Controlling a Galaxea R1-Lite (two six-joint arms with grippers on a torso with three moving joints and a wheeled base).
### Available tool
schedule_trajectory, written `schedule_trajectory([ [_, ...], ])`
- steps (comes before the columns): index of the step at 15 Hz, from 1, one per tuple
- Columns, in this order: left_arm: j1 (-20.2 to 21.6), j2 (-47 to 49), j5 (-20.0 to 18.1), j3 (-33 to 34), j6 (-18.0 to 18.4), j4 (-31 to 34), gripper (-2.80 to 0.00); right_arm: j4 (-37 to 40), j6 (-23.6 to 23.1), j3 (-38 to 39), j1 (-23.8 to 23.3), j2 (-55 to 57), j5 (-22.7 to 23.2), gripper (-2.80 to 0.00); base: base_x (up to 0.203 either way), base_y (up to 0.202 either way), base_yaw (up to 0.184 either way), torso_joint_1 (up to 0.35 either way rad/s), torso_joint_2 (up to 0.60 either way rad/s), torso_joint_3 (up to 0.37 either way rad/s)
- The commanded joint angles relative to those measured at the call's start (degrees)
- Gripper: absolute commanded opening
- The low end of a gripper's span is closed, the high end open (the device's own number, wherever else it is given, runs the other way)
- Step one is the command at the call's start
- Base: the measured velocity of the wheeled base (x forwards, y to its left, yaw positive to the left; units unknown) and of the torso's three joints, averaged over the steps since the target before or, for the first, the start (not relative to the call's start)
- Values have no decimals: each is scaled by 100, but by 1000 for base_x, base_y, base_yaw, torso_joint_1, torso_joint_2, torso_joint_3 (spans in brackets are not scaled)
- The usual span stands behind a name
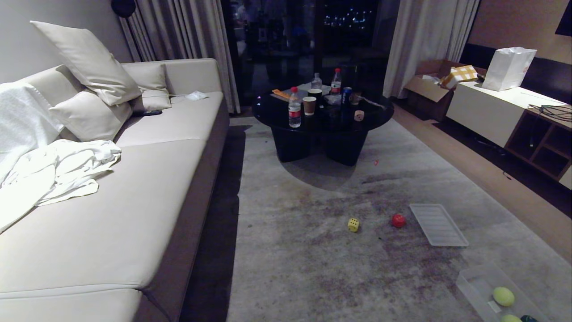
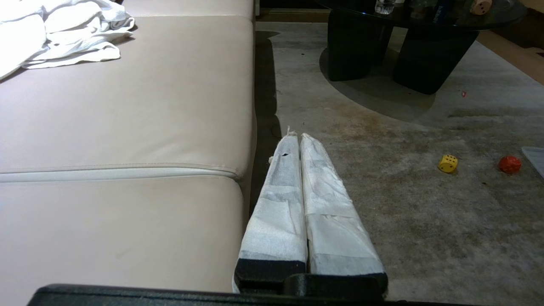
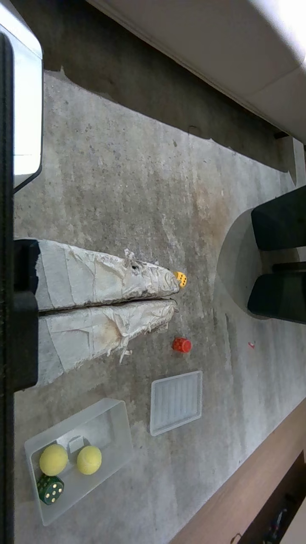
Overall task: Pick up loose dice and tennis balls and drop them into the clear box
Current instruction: Find toys out of the box
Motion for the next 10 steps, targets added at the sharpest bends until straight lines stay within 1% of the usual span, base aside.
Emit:
schedule_trajectory([
  [1, 0, 9, 3, 9, -3, 0, -280, 3, 7, 3, -1, 7, 2, -280, 0, 0, 0, 0, 0, 0],
  [5, 0, 9, -32, 9, 67, 0, -280, -6, 14, 3, 0, 7, 2, -280, 0, 0, 0, 0, 0, 0],
  [6, 0, 9, -4, 9, 4, 0, -280, -5, 14, 3, -2, 7, 2, -280, 0, 0, 0, 0, 0, 0],
  [10, 0, 9, -32, 9, 58, 0, -280, 3, 5, 3, 6, 7, 2, -280, 0, 0, 0, 0, 0, 0],
])
